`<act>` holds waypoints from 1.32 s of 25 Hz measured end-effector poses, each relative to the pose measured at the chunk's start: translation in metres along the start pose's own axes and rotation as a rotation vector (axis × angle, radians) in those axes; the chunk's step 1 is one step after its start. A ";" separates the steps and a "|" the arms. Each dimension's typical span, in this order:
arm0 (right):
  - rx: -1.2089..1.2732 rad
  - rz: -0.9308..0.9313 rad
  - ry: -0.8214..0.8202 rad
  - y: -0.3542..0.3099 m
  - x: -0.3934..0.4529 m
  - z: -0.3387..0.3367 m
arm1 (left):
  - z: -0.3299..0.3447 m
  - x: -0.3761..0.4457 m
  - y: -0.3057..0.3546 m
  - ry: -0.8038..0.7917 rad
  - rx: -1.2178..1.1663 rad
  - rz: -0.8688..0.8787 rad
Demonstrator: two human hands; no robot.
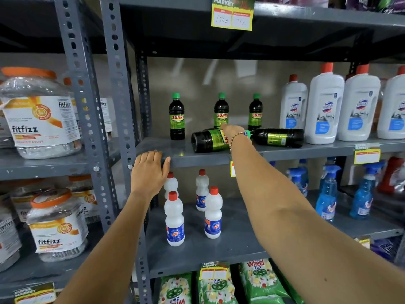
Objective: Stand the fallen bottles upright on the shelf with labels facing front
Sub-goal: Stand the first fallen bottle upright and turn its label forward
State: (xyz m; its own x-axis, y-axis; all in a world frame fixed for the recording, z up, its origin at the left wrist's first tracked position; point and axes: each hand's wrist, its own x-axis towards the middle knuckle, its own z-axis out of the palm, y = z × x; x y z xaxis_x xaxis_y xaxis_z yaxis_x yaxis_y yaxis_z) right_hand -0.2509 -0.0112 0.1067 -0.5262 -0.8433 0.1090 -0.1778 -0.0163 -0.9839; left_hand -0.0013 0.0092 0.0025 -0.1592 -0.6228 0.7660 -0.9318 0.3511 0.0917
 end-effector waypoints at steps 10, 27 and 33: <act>0.055 -0.295 0.264 -0.038 -0.065 0.046 | 0.004 -0.001 -0.001 0.058 0.058 0.024; -0.209 -0.467 -0.069 -0.040 -0.061 0.114 | 0.015 0.001 -0.004 0.135 0.099 0.038; -0.084 -0.451 -0.313 0.002 -0.050 0.091 | 0.020 0.003 -0.003 0.198 0.062 0.028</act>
State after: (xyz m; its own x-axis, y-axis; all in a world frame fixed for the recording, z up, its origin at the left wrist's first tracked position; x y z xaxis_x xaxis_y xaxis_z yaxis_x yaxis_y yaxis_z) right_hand -0.1495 -0.0178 0.0862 -0.1128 -0.8823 0.4569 -0.4007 -0.3804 -0.8335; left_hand -0.0053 -0.0076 -0.0087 -0.1236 -0.4622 0.8781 -0.9471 0.3190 0.0345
